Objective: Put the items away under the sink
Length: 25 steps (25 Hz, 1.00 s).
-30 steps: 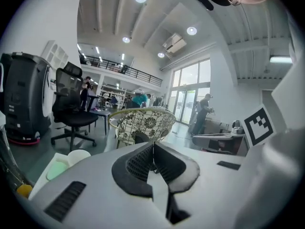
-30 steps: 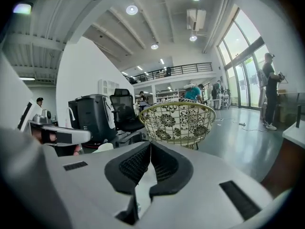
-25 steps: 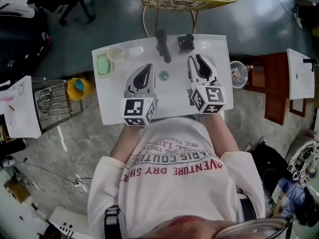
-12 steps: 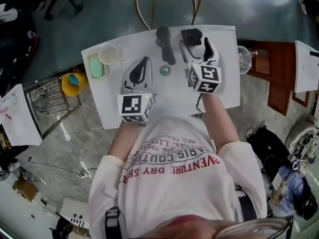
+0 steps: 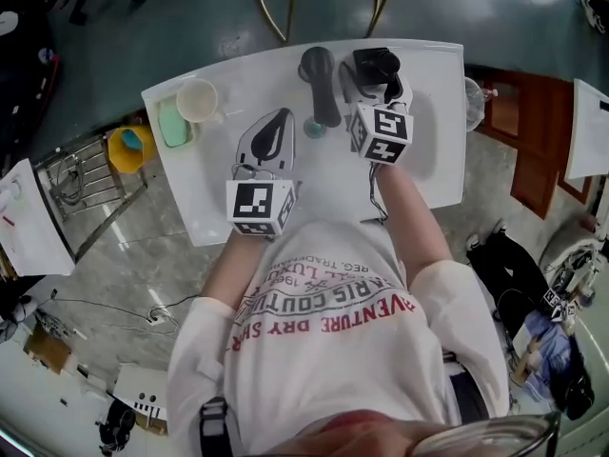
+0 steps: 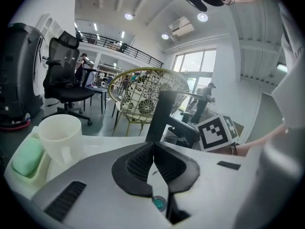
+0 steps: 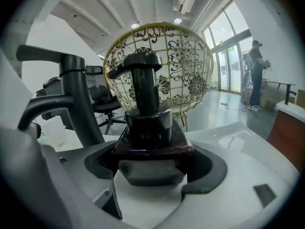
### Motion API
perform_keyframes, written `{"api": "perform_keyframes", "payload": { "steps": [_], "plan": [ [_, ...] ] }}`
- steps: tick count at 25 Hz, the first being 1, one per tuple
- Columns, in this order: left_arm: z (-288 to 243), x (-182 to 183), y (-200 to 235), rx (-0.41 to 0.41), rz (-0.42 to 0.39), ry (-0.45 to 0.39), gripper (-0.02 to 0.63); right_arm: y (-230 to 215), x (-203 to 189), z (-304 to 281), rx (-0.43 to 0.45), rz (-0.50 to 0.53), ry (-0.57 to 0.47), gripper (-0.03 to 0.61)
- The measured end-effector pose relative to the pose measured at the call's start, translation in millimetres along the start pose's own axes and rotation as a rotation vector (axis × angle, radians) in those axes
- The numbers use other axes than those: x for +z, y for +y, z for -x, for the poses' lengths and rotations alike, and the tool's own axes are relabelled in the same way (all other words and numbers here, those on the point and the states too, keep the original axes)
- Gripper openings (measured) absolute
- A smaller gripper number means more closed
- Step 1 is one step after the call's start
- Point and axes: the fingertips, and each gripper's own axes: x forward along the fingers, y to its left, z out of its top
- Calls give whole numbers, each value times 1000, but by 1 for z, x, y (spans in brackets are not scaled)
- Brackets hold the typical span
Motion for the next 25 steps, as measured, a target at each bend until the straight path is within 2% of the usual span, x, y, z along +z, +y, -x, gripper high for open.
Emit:
{"api": "perform_keyframes", "payload": {
  "steps": [4,13,20,25],
  "plan": [
    [-5,-7,-2,-3,10,17,23,-1,-1,-10,-2,40,13,379],
    [-7,-7,-2,9,-45,20,23,-1,0,-15,3,93,17,377],
    [-3,-14,-6,11,-46,33,23,-1,2,-12,67,76,15,376],
    [3,-11,-5,15,-40,18,23,5,2,-1,101,109,28,374]
  ]
}}
